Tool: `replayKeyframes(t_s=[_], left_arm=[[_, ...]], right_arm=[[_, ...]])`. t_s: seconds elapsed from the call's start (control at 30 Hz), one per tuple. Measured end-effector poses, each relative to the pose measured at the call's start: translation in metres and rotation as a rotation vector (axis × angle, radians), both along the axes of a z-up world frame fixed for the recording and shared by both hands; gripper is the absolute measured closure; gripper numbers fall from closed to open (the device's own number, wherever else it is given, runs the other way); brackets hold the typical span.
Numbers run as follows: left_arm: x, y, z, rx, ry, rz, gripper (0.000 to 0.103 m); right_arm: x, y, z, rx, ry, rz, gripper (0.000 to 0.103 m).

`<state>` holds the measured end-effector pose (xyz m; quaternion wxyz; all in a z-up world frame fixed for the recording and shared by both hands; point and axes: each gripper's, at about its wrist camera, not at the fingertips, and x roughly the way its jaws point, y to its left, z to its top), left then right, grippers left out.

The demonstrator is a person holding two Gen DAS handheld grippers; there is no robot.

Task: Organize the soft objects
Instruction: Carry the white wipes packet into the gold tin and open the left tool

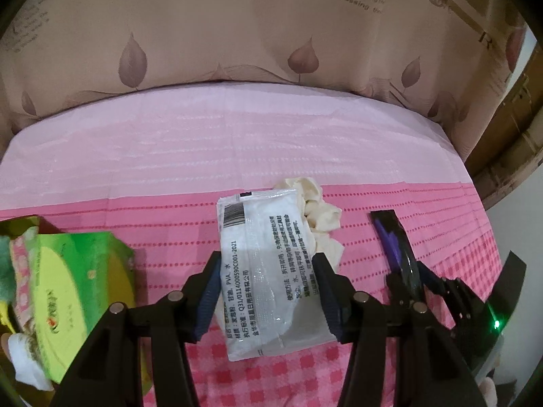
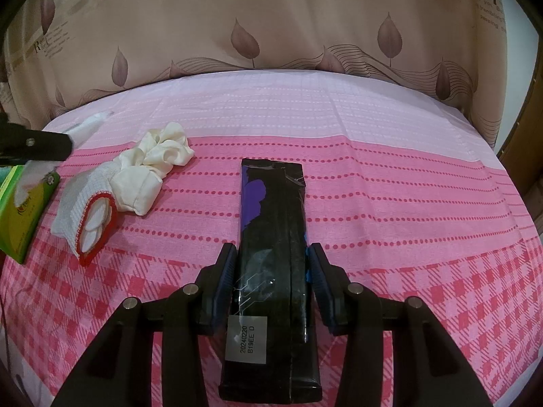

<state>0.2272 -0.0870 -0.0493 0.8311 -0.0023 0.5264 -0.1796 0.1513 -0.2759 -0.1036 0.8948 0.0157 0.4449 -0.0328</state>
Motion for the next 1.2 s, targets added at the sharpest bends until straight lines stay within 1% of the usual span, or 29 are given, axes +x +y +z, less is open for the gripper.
replayKeyframes(t_s=[0.1,0.3,0.53,0.9,1.2], left_arm=[[-0.011,0.003,0.007,0.012,-0.028,-0.006,0.05],[-0.028,0.01,0.022,0.022,-0.056,-0.018,0.05],[-0.046,0.03,0.036,0.044,-0.081,-0.022,0.05],[-0.06,0.088,0.052,0.114,-0.128,0.048,0.05],[-0.062,0.155,0.055,0.17,-0.145,0.154,0.05]], right_arm=[[-0.001,0.001,0.0,-0.002,0.0,0.0,0.061],[-0.001,0.002,0.0,-0.003,0.0,0.0,0.061],[-0.001,0.002,0.0,-0.003,0.0,0.0,0.061],[0.0,0.001,0.0,-0.006,0.0,0.001,0.061],[-0.001,0.002,-0.001,-0.008,0.0,0.001,0.061]])
